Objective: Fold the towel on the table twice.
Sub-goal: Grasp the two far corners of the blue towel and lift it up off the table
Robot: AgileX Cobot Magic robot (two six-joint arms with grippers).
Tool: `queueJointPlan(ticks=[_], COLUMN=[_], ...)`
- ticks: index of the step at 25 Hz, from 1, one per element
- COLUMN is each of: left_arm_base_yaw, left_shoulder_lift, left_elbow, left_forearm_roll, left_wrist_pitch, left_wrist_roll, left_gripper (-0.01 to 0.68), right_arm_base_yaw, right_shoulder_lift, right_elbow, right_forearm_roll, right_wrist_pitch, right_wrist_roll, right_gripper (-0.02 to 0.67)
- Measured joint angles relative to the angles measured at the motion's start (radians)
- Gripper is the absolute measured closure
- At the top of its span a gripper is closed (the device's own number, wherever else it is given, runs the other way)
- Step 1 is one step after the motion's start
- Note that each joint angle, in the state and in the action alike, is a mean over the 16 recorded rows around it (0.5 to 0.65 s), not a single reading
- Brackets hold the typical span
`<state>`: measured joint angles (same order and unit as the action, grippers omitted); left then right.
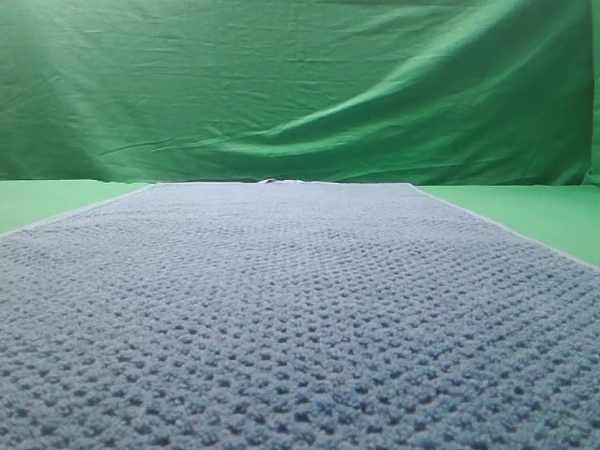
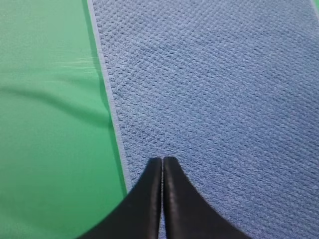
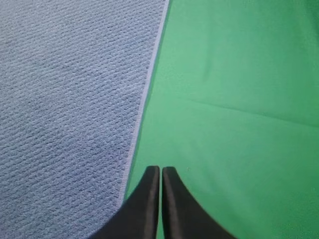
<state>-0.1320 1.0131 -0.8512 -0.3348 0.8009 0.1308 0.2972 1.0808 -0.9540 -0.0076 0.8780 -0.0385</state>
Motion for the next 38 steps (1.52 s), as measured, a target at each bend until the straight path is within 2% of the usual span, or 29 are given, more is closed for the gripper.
queueJointPlan(ticks=[9, 17, 22, 26, 30, 34, 38], left_arm_base_yaw=[-0.002, -0.014, -0.039, -0.060, -0.078, -0.085, -0.085], left_shoulder_lift=[0.354, 0.631, 0.765, 0.831, 0.866, 0.879, 0.881], left_elbow=[-0.182, -0.346, -0.427, -0.473, -0.500, -0.511, -0.515], left_forearm_roll=[0.028, 0.079, 0.144, 0.191, 0.224, 0.229, 0.230], left_wrist_pitch=[-0.002, -0.010, -0.011, -0.012, -0.015, -0.022, -0.031], left_wrist_roll=[0.016, 0.019, -0.007, -0.034, -0.067, -0.103, -0.136], left_gripper=[0.673, 0.673, 0.673, 0.652, 0.548, 0.390, 0.231], right_arm_base_yaw=[0.074, 0.074, 0.062, 0.052, 0.044, 0.039, 0.038], right_shoulder_lift=[0.397, 0.712, 0.843, 0.900, 0.927, 0.941, 0.952], right_elbow=[-0.217, -0.404, -0.487, -0.525, -0.541, -0.543, -0.544], right_forearm_roll=[-0.006, -0.007, -0.008, -0.008, -0.009, -0.009, -0.009], right_wrist_pitch=[0.045, 0.049, 0.041, 0.028, 0.012, -0.005, -0.020], right_wrist_roll=[0.076, 0.118, 0.124, 0.127, 0.129, 0.131, 0.133], right_gripper=[0.649, 0.634, 0.564, 0.437, 0.279, 0.139, 0.040])
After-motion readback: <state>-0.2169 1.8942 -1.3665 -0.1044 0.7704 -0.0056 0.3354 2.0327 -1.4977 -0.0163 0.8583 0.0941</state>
